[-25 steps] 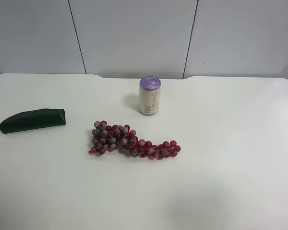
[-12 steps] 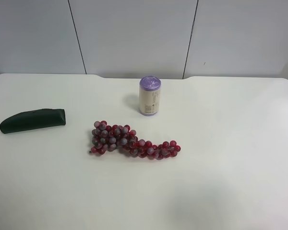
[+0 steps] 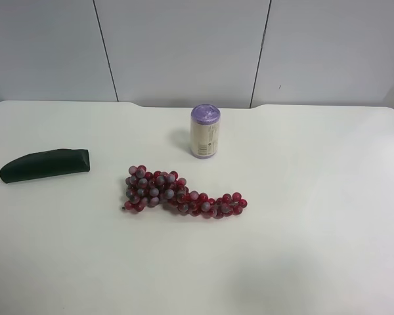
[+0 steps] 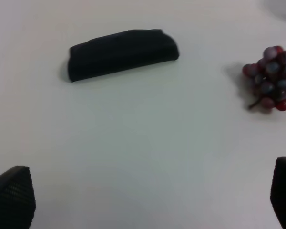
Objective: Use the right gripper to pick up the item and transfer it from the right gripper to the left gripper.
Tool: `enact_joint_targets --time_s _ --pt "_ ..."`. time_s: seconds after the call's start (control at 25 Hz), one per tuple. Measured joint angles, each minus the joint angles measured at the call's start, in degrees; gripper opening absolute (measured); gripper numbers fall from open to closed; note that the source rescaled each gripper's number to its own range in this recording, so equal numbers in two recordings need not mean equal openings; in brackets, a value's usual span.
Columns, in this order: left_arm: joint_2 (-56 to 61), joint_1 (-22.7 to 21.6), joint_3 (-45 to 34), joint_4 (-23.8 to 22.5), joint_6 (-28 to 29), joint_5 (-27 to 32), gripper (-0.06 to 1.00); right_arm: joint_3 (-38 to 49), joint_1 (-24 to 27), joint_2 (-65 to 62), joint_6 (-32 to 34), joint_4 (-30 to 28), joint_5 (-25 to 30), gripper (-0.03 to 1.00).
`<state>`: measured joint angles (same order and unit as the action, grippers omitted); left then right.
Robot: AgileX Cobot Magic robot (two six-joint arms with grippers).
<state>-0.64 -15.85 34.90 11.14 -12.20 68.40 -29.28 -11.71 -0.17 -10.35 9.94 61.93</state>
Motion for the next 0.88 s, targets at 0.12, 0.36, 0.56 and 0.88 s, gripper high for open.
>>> enact_joint_targets --time_s 0.12,0.36,0.56,0.88 --pt "0.9 0.5 0.0 -1.2 2.6 0.5 1.00 0.0 0.0 0.0 0.0 0.0 0.0 1.00" --pt "0.9 7.4 0.0 -3.4 3.4 0.1 1.00 0.0 0.0 0.0 0.0 0.0 0.0 1.00" --pt "0.9 9.7 -3.2 -3.6 3.7 -2.5 1.00 0.0 0.0 0.0 0.0 0.0 0.0 1.00" --pt "1.0 9.7 -5.8 -3.9 4.1 -7.2 1.00 0.0 0.0 0.0 0.0 0.0 0.0 1.00"
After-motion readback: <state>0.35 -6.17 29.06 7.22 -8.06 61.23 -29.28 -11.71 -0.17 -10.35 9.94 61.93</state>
